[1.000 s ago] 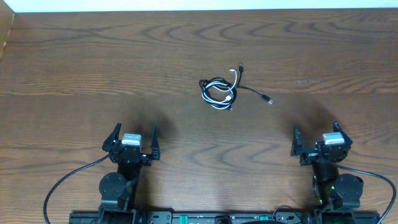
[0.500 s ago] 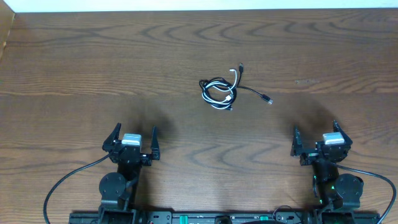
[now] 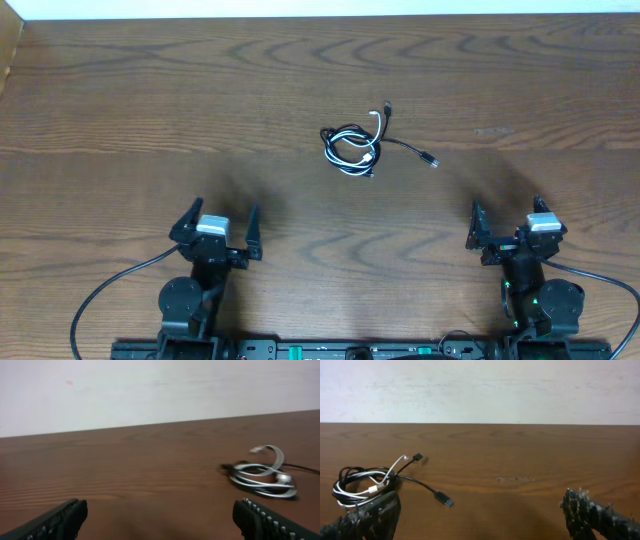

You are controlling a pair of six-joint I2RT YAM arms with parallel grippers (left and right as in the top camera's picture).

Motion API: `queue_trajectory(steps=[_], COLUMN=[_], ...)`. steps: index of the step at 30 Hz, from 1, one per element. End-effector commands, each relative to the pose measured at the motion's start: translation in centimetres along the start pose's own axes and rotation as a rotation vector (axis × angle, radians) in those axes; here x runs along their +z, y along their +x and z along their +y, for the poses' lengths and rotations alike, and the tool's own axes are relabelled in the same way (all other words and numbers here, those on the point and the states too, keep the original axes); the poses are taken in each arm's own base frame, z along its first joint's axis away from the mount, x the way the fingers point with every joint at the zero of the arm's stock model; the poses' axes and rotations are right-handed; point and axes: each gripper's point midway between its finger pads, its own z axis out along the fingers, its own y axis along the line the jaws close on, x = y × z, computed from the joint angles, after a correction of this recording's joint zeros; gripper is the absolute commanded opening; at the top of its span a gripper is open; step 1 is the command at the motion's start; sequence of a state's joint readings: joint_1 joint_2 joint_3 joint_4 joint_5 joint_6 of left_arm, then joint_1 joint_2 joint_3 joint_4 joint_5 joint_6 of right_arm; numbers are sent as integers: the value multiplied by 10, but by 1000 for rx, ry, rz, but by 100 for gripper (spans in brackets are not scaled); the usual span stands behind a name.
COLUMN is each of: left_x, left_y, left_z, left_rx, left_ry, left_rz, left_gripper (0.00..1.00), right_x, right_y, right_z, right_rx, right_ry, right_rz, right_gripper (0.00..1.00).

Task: Untangle cables

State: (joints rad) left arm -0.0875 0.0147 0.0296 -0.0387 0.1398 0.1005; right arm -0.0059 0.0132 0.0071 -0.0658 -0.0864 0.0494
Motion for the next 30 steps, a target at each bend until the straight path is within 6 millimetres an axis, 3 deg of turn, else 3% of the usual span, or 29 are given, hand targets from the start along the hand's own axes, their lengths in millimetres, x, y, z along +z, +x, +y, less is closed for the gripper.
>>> queue_trajectory(steps=[1,9,18,22,30], left_x=[-4,8,60,79,109], left_y=[-10,-65,-113,-123,-110], left_z=[-29,-42,-49,-67,-122], left_rx=[-43,-105,-205,-198,-178], left_ry=[171,268,322,374,502], left_rz=[21,111,349,414,623], left_gripper=[98,98,98,98,98], right_x=[1,1,17,30,53], right_y=[4,-2,-62,-82,-108], right_z=[4,18,23,27,26], right_rx=[74,86,94,105,104], right_ry=[-17,-93,-105,-122,-106], right_rz=[19,83,144,242,530], right_gripper=[99,99,99,99,99])
